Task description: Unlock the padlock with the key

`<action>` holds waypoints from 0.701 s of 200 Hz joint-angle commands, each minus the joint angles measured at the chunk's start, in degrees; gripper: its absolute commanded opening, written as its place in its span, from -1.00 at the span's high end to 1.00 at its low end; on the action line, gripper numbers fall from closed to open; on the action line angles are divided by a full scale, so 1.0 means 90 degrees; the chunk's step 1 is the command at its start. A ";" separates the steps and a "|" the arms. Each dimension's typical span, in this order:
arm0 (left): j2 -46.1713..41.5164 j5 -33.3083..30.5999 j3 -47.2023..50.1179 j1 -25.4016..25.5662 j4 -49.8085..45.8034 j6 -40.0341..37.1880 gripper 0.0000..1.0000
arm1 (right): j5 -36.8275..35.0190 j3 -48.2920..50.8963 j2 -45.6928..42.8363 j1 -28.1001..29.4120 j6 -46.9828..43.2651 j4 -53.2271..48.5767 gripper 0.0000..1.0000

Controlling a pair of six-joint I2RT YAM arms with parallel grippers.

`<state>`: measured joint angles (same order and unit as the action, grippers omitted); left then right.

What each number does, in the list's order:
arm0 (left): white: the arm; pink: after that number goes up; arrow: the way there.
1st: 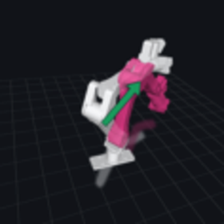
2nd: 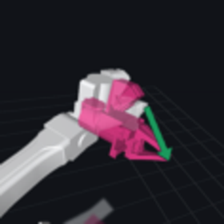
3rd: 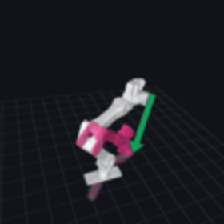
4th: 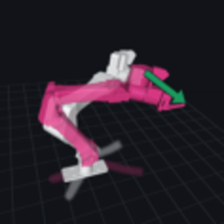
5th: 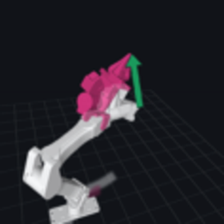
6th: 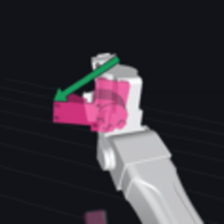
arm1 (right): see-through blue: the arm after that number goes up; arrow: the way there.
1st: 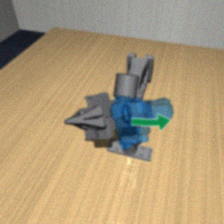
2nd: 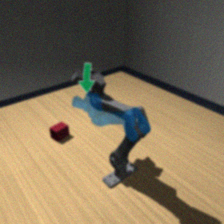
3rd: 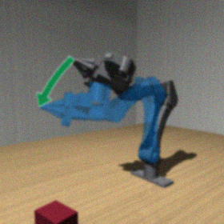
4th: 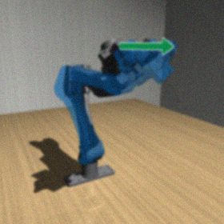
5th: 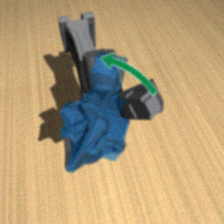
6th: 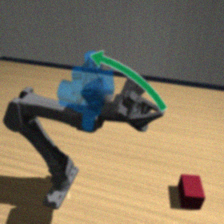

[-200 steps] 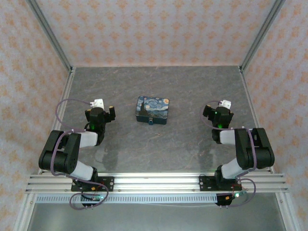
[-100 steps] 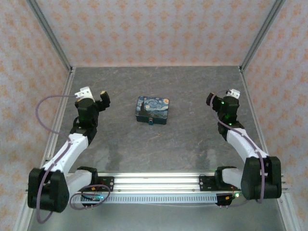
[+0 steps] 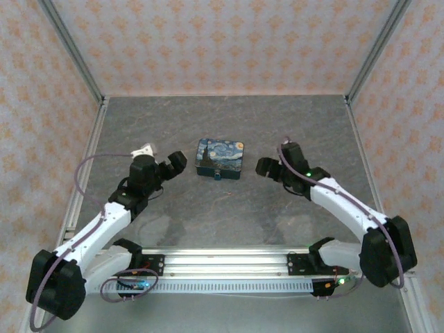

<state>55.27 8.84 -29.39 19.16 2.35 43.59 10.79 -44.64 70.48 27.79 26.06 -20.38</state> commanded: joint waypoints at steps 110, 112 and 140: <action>0.0442 -0.0507 -0.0084 0.0867 0.0189 0.0490 -1.00 | -0.0559 -0.2028 0.2868 0.1959 0.0756 -0.1446 -0.14; 0.0434 -0.0517 -0.0089 0.0869 0.0176 0.0486 -1.00 | -0.0550 -0.2036 0.2886 0.1961 0.0756 -0.1446 -0.13; 0.0392 -0.0600 -0.0095 0.0869 0.0081 0.0449 -1.00 | -0.0361 -0.2138 0.3136 0.2047 0.0809 -0.1422 -0.04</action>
<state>60.07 5.89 -28.88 26.55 4.05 48.14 7.16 -61.89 97.17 45.19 32.51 -31.09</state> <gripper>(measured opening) 0.997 0.531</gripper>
